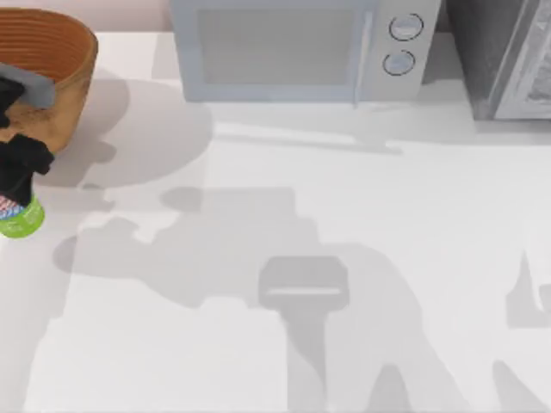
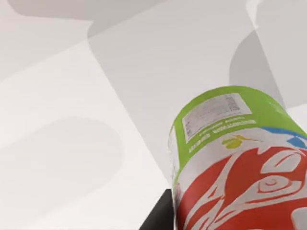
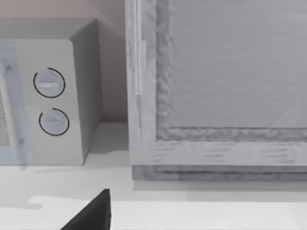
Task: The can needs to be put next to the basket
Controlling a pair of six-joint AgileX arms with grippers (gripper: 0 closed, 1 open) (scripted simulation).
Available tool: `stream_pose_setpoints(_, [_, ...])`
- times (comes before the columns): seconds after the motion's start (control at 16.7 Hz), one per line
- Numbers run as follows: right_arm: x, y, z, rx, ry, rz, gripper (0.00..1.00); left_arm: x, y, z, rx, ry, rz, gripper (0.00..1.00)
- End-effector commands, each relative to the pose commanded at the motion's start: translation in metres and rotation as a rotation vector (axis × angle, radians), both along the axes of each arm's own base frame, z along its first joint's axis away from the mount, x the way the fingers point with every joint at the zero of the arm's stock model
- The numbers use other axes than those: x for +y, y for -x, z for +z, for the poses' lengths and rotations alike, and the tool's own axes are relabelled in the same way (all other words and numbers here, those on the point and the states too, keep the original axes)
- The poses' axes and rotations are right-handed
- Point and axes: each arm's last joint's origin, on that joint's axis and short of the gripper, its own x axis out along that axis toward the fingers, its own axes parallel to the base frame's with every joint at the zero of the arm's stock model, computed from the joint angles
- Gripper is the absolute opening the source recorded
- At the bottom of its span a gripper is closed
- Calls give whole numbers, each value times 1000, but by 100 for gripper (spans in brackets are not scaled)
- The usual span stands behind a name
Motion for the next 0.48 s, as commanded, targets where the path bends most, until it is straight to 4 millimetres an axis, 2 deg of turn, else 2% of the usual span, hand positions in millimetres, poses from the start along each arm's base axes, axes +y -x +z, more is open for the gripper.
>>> stream_pose_setpoints(0.12, [0,0,0,0,0,0,100,41,8,-3,16,-16,147,0])
stream_pose_setpoints(0.24, [0,0,0,0,0,0,100,70,11,-13,22,-33,279,0])
stream_pose_setpoints(0.36, [0,0,0,0,0,0,100,87,9,-27,16,-43,375,0])
stream_pose_setpoints(0.48, [0,0,0,0,0,0,100,94,6,-37,15,-46,421,0])
